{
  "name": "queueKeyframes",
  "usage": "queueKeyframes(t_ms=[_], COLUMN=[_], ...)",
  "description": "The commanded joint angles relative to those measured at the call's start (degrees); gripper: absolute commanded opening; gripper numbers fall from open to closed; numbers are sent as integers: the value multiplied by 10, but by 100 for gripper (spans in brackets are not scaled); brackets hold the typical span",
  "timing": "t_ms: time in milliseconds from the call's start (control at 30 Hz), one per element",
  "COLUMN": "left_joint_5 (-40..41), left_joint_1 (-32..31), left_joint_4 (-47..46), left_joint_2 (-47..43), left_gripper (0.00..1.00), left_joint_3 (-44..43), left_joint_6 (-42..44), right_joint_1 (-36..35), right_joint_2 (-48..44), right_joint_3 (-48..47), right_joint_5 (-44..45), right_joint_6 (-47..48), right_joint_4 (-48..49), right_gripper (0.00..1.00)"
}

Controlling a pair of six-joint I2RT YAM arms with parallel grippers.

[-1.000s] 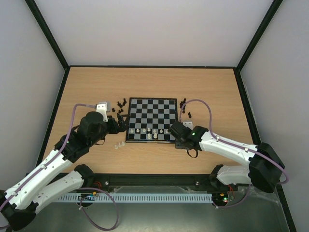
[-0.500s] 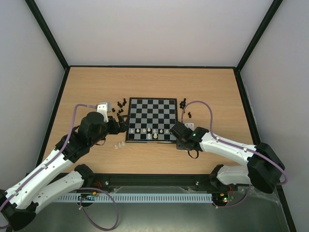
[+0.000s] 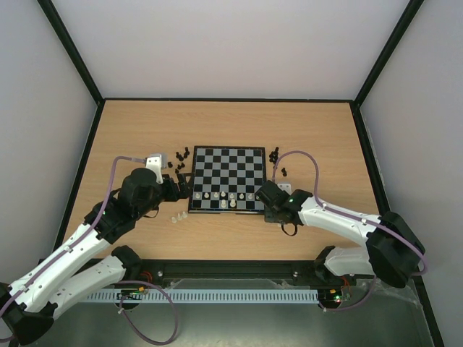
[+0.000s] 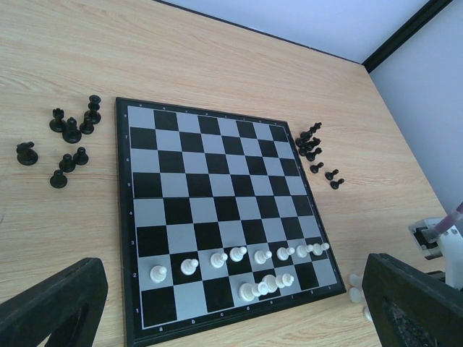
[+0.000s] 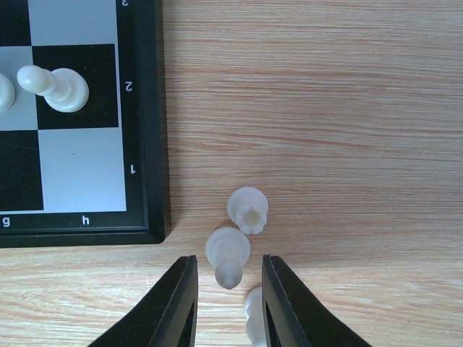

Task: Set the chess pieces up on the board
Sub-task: Pick up the chess piece at the center of the board.

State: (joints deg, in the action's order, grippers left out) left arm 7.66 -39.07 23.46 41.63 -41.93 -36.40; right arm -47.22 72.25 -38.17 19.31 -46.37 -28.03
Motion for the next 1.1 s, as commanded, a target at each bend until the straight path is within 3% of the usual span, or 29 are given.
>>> queueKeyframes(t_ms=[0, 667, 1067], left_joint_5=[-2, -1, 2], left_joint_1=[3, 3, 3], left_joint_4=[-11, -18, -23], left_joint_2=[0, 10, 16], left_gripper=[99, 99, 99], left_joint_3=[7, 10, 11], left_joint_6=[0, 0, -2], right_joint_1=[8, 10, 2], right_joint_2=[19, 11, -30], right_joint_3=[8, -5, -65], right_joint_5=[-3, -11, -38], right_joint_6=[8, 18, 36], right_joint_4=[-2, -10, -53], right_gripper=[26, 7, 4])
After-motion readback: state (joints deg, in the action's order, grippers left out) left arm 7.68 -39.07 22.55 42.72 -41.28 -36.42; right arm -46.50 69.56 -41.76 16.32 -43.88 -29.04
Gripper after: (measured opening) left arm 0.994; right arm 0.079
